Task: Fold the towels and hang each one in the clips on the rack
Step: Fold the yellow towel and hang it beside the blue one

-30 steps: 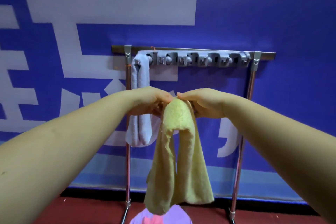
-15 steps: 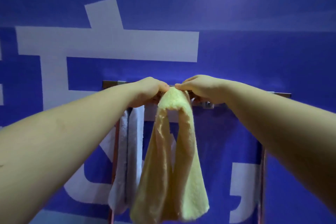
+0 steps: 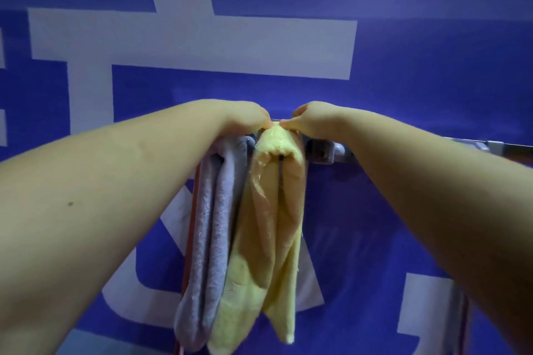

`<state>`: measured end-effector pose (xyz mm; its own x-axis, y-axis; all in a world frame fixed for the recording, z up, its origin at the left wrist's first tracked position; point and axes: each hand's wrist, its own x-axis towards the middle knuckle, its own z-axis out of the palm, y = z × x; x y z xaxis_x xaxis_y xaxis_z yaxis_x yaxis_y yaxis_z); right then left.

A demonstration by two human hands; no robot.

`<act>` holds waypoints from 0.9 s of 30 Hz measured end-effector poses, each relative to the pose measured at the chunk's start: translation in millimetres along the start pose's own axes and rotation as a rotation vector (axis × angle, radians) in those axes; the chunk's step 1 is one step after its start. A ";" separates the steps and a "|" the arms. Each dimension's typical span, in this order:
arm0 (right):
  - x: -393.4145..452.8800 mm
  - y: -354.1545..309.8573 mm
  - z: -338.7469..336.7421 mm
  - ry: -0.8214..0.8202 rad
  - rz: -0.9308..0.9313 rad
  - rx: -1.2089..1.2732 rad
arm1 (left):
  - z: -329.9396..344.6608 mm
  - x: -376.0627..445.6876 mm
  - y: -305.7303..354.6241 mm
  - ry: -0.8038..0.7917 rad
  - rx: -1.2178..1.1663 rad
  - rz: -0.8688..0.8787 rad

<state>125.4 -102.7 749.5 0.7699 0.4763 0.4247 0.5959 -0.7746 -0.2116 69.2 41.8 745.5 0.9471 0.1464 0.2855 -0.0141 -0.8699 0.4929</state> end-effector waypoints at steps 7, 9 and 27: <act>2.9 6.3 -13.3 0.063 -0.028 0.495 | -9.4 0.7 -3.8 -0.083 -0.596 0.100; 2.4 6.6 -16.9 0.017 -0.038 0.595 | -9.0 -4.6 0.1 -0.138 -0.669 0.144; -6.6 -1.5 -3.9 0.010 0.017 0.120 | -4.8 -13.8 -1.7 0.080 0.156 0.089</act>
<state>118.5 -106.3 750.4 0.7780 0.4590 0.4290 0.6066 -0.7266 -0.3226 54.5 43.5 744.7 0.9157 0.0971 0.3901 -0.0410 -0.9428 0.3309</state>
